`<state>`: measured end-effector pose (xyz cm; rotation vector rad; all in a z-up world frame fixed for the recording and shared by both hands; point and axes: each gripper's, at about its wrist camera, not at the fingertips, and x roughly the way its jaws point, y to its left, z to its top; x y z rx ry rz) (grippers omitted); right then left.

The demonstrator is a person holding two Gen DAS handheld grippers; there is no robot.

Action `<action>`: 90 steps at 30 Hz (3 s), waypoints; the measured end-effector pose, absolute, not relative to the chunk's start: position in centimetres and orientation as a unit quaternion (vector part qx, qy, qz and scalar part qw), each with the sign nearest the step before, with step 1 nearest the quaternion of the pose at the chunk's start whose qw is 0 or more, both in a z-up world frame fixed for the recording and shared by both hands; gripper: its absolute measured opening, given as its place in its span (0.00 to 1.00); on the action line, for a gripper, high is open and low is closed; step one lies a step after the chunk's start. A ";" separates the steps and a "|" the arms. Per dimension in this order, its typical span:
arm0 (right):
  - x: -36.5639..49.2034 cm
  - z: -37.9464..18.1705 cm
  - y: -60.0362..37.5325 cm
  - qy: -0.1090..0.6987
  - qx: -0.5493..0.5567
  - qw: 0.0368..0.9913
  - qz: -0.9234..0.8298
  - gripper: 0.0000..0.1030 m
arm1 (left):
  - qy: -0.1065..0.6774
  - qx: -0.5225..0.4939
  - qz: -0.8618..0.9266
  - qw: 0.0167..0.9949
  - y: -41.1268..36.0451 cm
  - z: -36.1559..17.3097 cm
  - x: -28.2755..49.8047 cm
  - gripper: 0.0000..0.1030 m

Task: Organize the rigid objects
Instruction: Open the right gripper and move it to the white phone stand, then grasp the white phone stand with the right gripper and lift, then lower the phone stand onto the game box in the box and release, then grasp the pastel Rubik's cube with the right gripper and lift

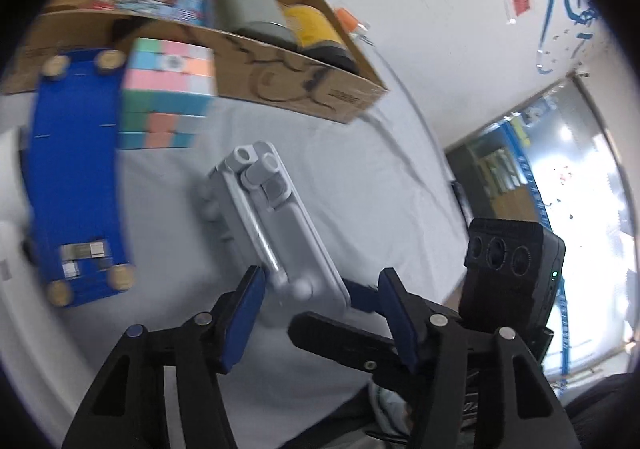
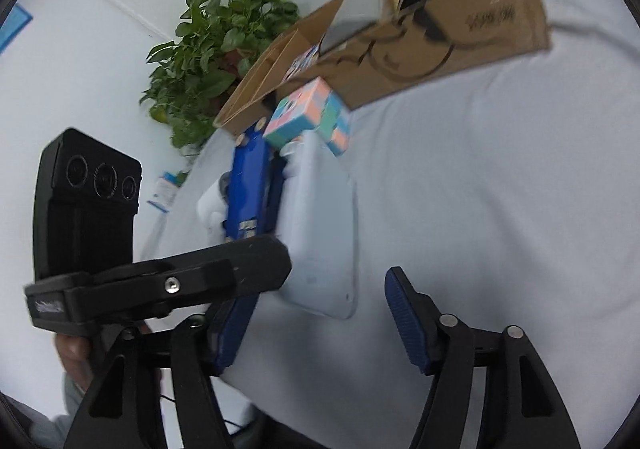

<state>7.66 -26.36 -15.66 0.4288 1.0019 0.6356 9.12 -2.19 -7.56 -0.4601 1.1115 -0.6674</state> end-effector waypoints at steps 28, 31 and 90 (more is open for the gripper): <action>9.2 -16.1 -24.1 0.477 0.092 0.849 0.210 0.53 | 0.541 -0.236 -0.260 0.764 -1.8 -10.3 11.2 0.37; 9.1 -16.0 -23.1 0.477 0.072 0.852 0.204 0.54 | 0.541 -0.227 -0.253 0.769 -1.5 -10.3 11.1 0.36; 20.2 -11.5 -15.3 0.455 0.073 0.849 0.259 0.85 | 0.462 -0.187 -0.216 0.840 11.9 -1.9 18.6 0.77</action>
